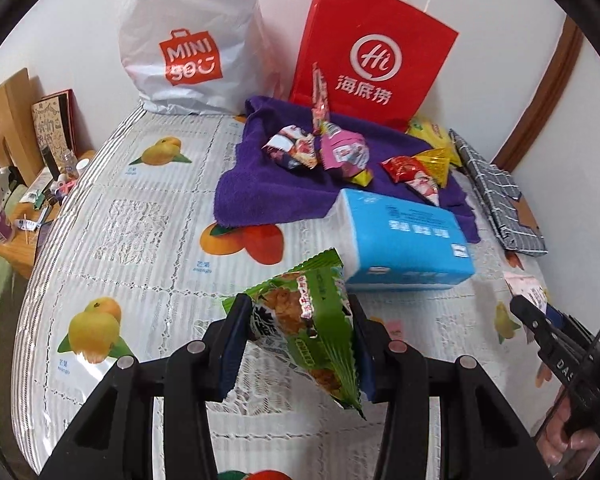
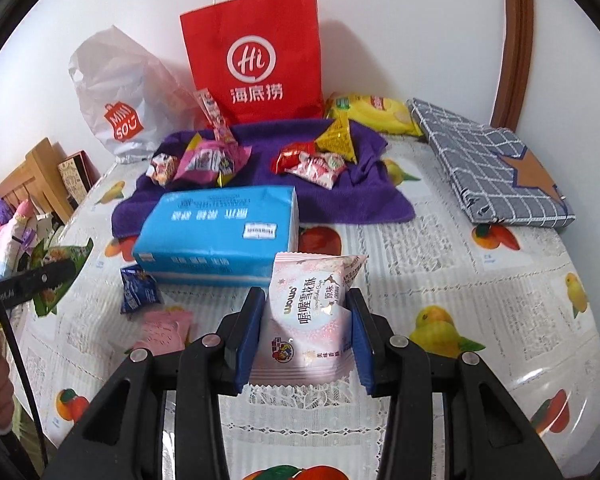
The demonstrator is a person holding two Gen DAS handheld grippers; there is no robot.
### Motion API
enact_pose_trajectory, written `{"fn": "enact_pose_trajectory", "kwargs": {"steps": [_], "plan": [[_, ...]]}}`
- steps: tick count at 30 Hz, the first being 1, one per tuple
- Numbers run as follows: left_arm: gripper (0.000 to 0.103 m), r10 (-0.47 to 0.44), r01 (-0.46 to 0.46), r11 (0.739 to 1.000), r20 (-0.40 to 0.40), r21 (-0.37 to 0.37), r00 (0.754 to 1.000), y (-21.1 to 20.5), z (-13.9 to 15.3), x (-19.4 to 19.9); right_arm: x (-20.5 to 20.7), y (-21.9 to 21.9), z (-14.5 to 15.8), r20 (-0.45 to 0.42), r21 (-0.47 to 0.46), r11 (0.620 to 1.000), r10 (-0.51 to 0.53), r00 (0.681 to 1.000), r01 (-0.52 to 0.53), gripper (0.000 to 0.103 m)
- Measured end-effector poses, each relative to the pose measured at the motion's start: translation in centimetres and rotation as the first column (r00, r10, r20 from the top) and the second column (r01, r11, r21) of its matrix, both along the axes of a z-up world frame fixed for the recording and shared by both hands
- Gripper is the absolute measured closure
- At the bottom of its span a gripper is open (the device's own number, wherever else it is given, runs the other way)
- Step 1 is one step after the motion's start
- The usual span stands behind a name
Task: Organize snacks
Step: 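Carry the green chip bag with the left tool while the right tool carries the pastry packet to the towel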
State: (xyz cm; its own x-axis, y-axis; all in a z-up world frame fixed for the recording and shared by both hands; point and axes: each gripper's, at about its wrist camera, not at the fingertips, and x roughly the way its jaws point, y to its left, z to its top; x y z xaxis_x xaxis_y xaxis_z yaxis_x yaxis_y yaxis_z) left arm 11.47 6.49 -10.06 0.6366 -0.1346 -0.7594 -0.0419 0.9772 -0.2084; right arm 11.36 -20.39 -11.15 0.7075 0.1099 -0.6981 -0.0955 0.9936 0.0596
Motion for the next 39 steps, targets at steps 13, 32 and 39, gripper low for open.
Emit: {"fn": "enact_pose_trajectory", "kwargs": {"steps": [13, 32, 39], "plan": [[0.059, -0.062, 0.062, 0.998, 0.041, 0.001, 0.997, -2.8, 2.9, 0.4, 1.0, 0.5, 3.7, 0.043, 0.015, 1.000, 0.009, 0.999, -0.010, 0.062], [0.059, -0.061, 0.060, 0.998, 0.054, 0.013, 0.997, -2.6, 5.2, 8.8, 9.3, 0.9, 5.9, 0.061, 0.019, 1.000, 0.024, 0.998, -0.026, 0.062], [0.059, -0.061, 0.060, 0.998, 0.056, 0.022, 0.997, -2.6, 5.4, 12.3, 12.9, 1.0, 5.3, 0.046, 0.011, 1.000, 0.025, 0.999, -0.026, 0.062]]}}
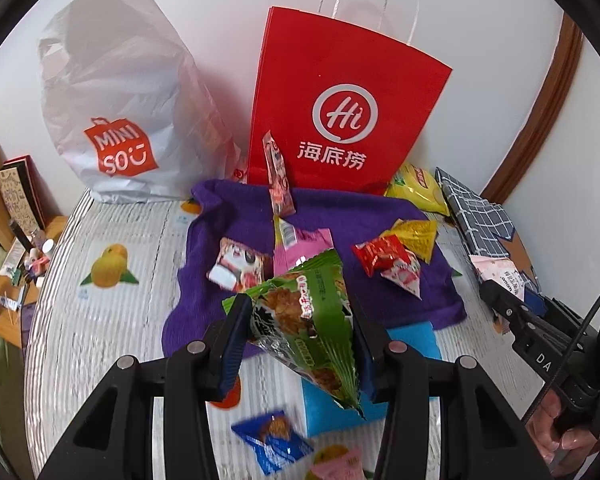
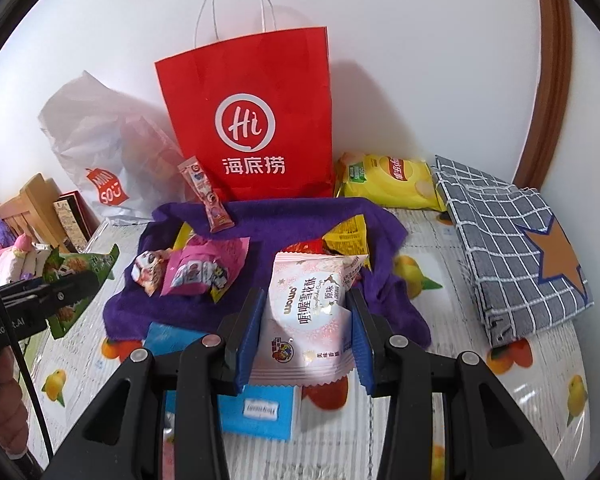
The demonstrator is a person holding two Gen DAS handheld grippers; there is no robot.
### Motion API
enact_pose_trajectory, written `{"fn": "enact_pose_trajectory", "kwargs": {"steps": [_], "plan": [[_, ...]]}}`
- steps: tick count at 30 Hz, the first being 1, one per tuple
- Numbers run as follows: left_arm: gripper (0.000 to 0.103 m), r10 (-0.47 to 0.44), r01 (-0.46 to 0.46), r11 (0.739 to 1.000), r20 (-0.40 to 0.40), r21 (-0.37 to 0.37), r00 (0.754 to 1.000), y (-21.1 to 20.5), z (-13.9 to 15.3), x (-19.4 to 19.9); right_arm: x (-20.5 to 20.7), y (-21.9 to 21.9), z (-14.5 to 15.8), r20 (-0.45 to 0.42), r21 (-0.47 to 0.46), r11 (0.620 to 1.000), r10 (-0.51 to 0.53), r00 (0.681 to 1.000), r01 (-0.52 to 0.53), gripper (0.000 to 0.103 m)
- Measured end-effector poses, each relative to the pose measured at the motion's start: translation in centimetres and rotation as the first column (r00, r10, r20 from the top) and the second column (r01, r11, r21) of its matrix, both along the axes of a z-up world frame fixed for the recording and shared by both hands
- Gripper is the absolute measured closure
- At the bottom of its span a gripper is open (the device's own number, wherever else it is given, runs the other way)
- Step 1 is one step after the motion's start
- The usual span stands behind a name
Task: Organize snacks
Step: 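Carry the green chip bag with the left tool while the right tool carries the pastry packet to the towel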
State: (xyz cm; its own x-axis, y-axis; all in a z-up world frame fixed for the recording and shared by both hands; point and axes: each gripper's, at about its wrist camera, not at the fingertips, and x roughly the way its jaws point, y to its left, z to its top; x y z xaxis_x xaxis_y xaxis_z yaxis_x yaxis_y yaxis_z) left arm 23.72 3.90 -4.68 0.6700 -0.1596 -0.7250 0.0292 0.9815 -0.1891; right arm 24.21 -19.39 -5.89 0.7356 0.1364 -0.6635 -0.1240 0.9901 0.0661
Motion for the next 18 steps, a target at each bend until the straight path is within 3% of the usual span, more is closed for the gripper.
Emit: {"fn": "enact_pose_trajectory", "kwargs": {"steps": [18], "plan": [[0.059, -0.021, 0.021, 1.000, -0.017, -0.017, 1.000, -0.5, -1.1, 8.4, 7.0, 0.1, -3.4, -0.075, -0.013, 1.000, -0.023, 0.997, 0.023, 0.062]]}}
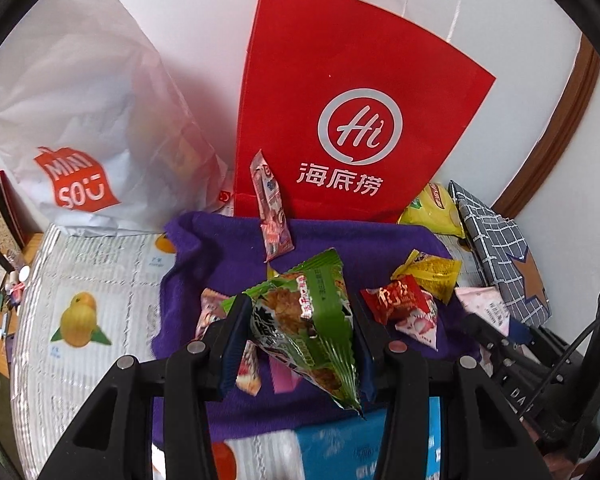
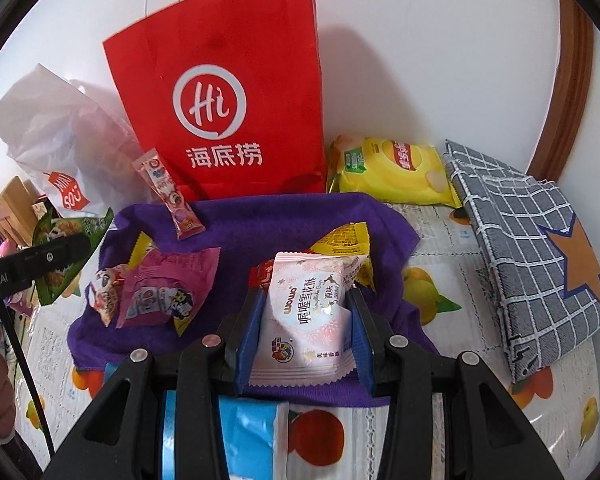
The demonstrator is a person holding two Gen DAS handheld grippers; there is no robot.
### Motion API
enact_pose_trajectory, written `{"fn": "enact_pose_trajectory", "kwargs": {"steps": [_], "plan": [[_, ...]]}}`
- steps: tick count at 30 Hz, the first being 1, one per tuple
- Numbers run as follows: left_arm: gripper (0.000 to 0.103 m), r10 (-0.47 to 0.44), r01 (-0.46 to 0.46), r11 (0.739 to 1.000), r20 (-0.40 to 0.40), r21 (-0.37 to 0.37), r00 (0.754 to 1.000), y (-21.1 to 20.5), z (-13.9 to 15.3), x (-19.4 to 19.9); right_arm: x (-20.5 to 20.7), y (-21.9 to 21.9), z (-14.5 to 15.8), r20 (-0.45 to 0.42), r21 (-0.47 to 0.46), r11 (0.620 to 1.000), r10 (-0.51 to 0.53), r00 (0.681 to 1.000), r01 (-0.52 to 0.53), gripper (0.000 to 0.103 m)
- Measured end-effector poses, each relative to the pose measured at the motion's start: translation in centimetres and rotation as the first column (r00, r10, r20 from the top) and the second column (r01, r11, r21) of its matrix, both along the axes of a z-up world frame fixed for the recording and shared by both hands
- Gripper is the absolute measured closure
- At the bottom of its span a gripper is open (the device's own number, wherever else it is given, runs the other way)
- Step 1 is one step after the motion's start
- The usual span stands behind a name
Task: Organize snacks
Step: 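Carry the green chip bag with the left tool while the right tool carries the pastry packet to the towel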
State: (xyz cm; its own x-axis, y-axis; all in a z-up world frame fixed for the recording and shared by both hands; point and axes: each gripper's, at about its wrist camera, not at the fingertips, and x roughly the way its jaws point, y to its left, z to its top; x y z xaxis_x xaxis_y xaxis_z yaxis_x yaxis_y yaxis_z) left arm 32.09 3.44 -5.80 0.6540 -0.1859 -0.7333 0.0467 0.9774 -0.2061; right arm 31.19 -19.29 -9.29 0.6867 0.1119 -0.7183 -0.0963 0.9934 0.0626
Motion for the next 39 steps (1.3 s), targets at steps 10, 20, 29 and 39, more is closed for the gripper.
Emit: {"fn": "enact_pose_trajectory", "kwargs": {"steps": [10, 20, 29, 39], "plan": [[0.059, -0.013, 0.013, 1.000, -0.021, -0.003, 1.000, -0.1, -2.1, 2.4, 2.3, 0.4, -2.7, -0.060, -0.020, 1.000, 0.001, 0.998, -0.002, 0.062], [0.059, -0.013, 0.013, 1.000, -0.048, 0.000, 0.999, 0.4, -3.0, 3.4, 3.5, 0.8, -4.9, -0.104, -0.006, 1.000, 0.006, 0.995, -0.007, 0.062], [0.059, -0.023, 0.024, 1.000, -0.068, 0.013, 0.997, -0.2, -3.7, 3.7, 3.8, 0.7, -5.1, -0.106, -0.004, 1.000, 0.006, 0.994, -0.006, 0.062], [0.059, -0.021, 0.024, 0.999, -0.082, 0.032, 0.996, -0.4, -4.2, 3.9, 3.8, 0.5, -5.3, -0.111, -0.008, 1.000, 0.003, 0.994, -0.004, 0.061]]}}
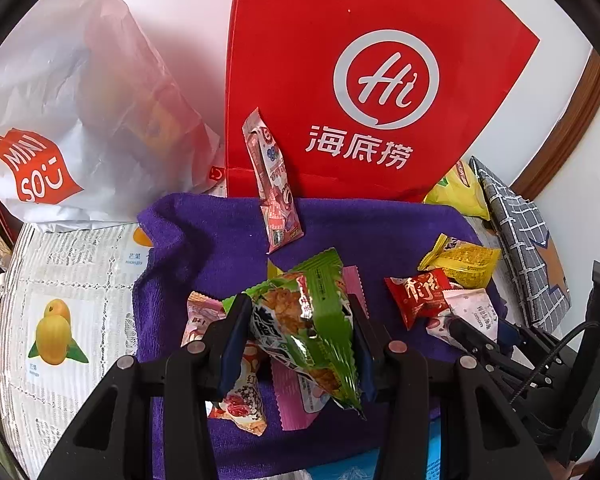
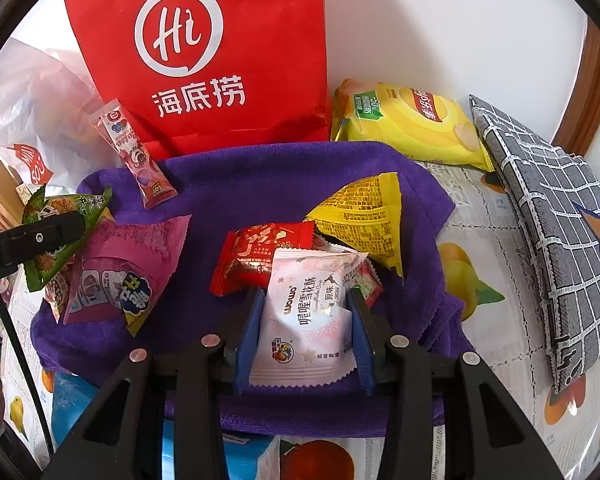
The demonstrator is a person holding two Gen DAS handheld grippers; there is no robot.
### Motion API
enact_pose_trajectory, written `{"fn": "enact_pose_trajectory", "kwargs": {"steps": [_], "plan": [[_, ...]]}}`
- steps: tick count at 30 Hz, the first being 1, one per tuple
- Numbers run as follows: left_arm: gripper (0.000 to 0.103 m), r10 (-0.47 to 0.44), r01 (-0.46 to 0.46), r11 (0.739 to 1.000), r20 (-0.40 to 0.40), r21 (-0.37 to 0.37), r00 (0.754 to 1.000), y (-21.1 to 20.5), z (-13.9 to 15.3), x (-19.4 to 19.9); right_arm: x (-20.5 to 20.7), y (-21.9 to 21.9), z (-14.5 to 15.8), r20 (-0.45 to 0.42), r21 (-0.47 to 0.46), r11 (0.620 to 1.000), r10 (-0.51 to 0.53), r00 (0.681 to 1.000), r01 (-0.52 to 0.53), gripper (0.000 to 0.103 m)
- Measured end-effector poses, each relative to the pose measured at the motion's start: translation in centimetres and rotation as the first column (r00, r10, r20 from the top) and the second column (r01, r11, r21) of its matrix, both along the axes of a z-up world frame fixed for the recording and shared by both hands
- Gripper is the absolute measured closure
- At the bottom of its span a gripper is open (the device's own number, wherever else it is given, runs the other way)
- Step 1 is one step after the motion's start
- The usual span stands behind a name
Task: Organize snacks
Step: 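Carry the green chip bag with the left tool while the right tool carries the pastry packet to the towel, then lower and release the green chip bag with the left tool while the right tool releases the pastry packet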
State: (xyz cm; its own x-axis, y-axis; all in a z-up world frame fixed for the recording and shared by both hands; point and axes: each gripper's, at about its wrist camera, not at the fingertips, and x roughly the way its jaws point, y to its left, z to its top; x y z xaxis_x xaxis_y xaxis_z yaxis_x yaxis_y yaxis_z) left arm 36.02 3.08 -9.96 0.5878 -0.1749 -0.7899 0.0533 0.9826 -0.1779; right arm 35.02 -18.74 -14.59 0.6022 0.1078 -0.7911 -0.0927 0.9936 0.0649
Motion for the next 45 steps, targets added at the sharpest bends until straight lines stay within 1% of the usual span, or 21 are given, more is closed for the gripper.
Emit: {"fn": "enact_pose_trajectory", "kwargs": {"steps": [8, 16, 20, 34, 38, 41, 44, 45], "plan": [[0.059, -0.005, 0.005, 1.000, -0.002, 0.002, 1.000, 0.0, -0.1, 0.1, 0.2, 0.0, -0.1, -0.006, -0.017, 1.000, -0.004, 1.000, 0.004, 0.057], [0.059, -0.010, 0.010, 1.000, 0.001, 0.000, 1.000, -0.2, -0.1, 0.0, 0.1, 0.1, 0.1, 0.009, -0.038, 0.999, -0.005, 1.000, 0.005, 0.054], [0.059, -0.013, 0.013, 1.000, 0.002, 0.001, 1.000, -0.2, 0.0, -0.1, -0.1, 0.0, 0.2, 0.013, -0.047, 0.999, -0.007, 1.000, 0.008, 0.050], [0.059, -0.064, 0.065, 0.997, 0.031, -0.033, 0.997, -0.8, 1.0, -0.8, -0.8, -0.3, 1.2, 0.033, -0.057, 0.998, -0.013, 0.999, 0.015, 0.046], [0.059, -0.078, 0.078, 0.997, 0.010, -0.018, 0.997, -1.5, 0.5, -0.7, -1.1, -0.6, 1.5, 0.036, -0.058, 0.998, -0.018, 0.999, 0.020, 0.045], [0.058, -0.093, 0.092, 0.995, 0.008, 0.030, 0.996, -2.3, 0.5, -0.8, -1.3, -0.7, 1.7, 0.034, -0.060, 0.998, -0.022, 0.999, 0.024, 0.045], [0.058, -0.108, 0.108, 0.994, 0.006, 0.031, 0.994, -2.6, 0.6, -1.0, -1.7, -0.6, 2.0, 0.040, -0.071, 0.997, -0.018, 0.999, 0.021, 0.045], [0.056, -0.111, 0.111, 0.993, 0.003, 0.029, 0.994, -2.7, 0.7, -1.1, -1.8, -0.6, 2.2, 0.042, -0.073, 0.997, -0.018, 0.999, 0.021, 0.045]]}}
